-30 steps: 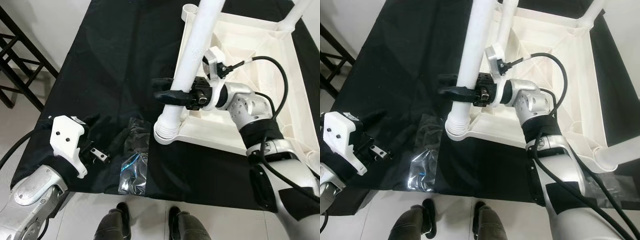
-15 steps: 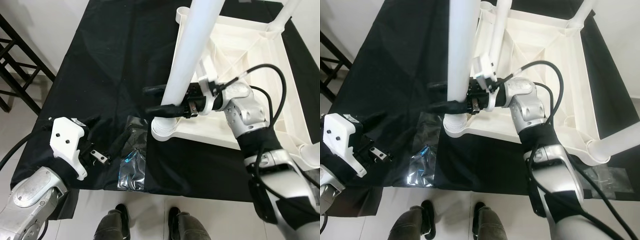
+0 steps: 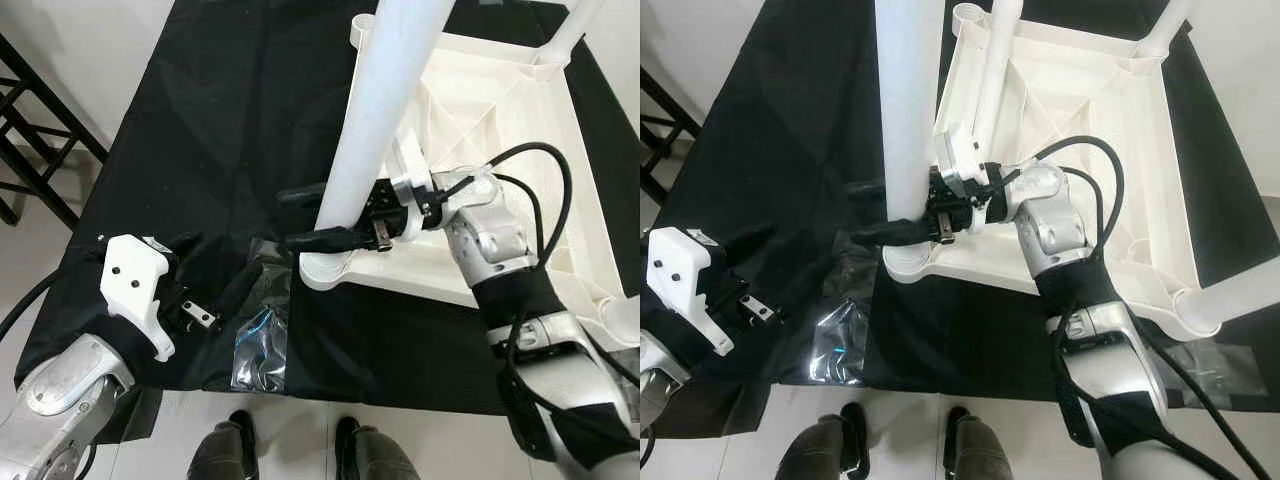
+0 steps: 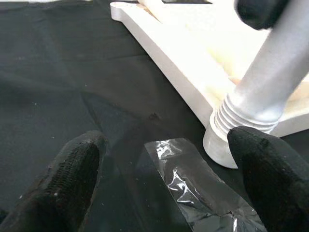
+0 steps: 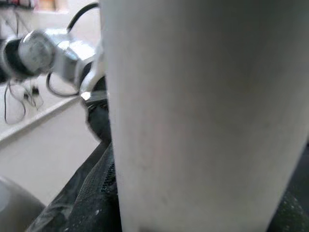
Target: Building children table
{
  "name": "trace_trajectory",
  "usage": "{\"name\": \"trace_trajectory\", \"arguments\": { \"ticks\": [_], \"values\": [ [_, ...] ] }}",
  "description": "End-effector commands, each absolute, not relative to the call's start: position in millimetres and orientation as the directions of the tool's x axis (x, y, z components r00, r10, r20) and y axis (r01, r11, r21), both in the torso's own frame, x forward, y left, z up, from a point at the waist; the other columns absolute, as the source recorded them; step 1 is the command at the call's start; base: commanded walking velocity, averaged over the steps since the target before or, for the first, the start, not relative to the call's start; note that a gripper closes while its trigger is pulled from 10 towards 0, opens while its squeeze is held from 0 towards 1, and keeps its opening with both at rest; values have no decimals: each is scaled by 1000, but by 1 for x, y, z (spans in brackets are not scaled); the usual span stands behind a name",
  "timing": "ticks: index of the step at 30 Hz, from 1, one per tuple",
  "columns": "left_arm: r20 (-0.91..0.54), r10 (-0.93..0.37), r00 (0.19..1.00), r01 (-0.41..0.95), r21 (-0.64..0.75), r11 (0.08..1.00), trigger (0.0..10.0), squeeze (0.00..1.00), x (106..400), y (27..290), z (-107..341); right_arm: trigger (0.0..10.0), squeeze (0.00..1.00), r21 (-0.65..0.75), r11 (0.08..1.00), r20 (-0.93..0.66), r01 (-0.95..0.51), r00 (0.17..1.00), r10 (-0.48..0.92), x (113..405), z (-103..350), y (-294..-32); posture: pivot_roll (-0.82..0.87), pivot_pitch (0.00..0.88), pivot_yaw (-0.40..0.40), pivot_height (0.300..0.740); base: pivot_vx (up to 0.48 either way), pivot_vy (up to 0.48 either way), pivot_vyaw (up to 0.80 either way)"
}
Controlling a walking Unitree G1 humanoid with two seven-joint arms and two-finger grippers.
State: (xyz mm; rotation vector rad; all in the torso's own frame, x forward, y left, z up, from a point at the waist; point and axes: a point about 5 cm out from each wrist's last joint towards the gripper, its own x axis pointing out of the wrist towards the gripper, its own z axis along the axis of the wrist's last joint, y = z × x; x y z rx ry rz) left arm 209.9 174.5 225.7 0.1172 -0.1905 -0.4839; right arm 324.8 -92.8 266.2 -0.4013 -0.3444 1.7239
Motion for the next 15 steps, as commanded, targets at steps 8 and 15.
{"name": "trace_trajectory", "arguments": {
  "ticks": [8,15],
  "values": [
    [140,-480,866,458,162,874,10000,0,207,174,226,10000,0,-117,-182,-179,-976,-160,971,326,208,-106,120,365,-82,740,0,0,0],
    [139,-480,866,459,159,874,10000,0,208,175,226,10000,0,-41,9,-102,-999,14,995,341,213,-116,116,370,-78,740,0,0,0]
  ]
}}
